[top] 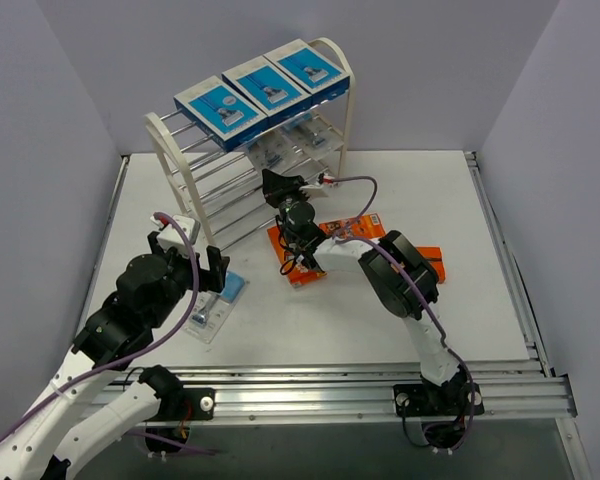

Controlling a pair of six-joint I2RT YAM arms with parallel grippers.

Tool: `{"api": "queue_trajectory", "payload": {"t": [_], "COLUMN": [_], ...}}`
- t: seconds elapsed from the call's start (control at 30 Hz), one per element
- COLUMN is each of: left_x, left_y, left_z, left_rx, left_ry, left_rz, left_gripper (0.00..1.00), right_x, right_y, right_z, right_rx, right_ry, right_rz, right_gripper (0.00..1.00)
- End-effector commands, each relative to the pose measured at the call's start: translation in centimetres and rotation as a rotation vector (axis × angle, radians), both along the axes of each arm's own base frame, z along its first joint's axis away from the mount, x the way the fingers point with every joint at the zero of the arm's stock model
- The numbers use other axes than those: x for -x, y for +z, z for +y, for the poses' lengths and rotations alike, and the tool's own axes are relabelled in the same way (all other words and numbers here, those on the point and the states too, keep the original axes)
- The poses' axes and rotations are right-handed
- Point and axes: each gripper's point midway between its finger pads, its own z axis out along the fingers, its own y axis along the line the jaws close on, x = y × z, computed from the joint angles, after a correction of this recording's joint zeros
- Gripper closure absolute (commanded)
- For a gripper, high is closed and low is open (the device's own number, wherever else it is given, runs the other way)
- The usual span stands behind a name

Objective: Place and organize the shaving razors onto the shelf
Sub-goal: Place the shaving razor onto shelf

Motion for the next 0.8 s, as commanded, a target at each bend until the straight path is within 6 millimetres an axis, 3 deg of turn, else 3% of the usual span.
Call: {"api": "queue_trajectory", "payload": {"t": [0.0,0.17,0.23,0.77], "left_x": [-0.4,-0.5,-0.6,-0.7], "left_y": [0.5,0.3,0.2,0.1], "left_z": [0.0,0.2,0.2,0.4], "left_rx": [-0.001,-0.009,-0.012,-0.02], "left_ry": [0.011,0.024,0.027,0.037], "left_rz": [-0.024,-0.019,-0.017,-0.015], "left_gripper": [0.09,0.09,0.09,0.09], "right_x": [0.1,-0.4,-0.7,-1.8], "right_y": [7.2,7.2,7.0,6.8], "right_z": [-1.9,-2.0,-2.0,-0.5], "right_rx": [-0.238,-0.25,-0.239,-0.239], "right_ry": [-0.04,-0.031,-0.039,0.038], "right_rz": [-0.193,-0.191,-0.178,-0.16], "right_gripper": [1.0,1.0,0.93,0.83]}}
